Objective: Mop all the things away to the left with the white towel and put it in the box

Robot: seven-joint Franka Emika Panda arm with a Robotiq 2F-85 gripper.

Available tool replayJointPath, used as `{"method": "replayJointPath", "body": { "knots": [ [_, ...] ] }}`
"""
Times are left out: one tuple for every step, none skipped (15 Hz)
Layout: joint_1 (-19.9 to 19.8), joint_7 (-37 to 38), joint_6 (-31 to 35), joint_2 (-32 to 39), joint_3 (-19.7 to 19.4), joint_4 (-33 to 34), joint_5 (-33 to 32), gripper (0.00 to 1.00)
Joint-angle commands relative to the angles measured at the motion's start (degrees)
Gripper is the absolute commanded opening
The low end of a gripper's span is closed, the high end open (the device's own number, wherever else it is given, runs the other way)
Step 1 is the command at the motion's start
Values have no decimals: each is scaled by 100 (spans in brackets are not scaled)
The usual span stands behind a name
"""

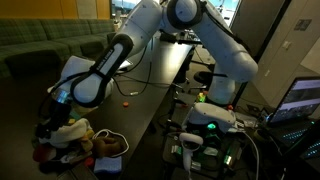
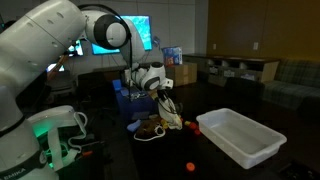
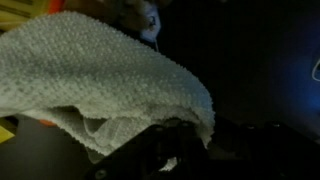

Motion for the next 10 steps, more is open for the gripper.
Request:
{"method": "replayJointPath", "body": {
  "knots": [
    [-1129, -855, -394, -678, 1071, -639, 256, 6],
    [-1451, -1055, -530, -815, 1320, -775, 352, 6],
    [-1877, -1333, -691, -993, 1625, -998, 494, 6],
    [-2218, -1546, -854, -1134, 1843, -1137, 655, 6],
    [-2574, -1768, -960, -1292, 2029, -1335, 831, 6],
    [-2907, -1957, -1080, -1468, 2175, -1500, 1014, 6],
    [-3260, -2168, -1136, -1632, 2325, -1689, 1228, 6],
    [-3569, -2335, -1116, -1806, 2421, -1876, 1446, 6],
    [-3854, -2455, -1093, -2001, 2495, -2041, 1678, 6],
    [-4137, -2624, -994, -2183, 2546, -2231, 1886, 6]
  ]
}}
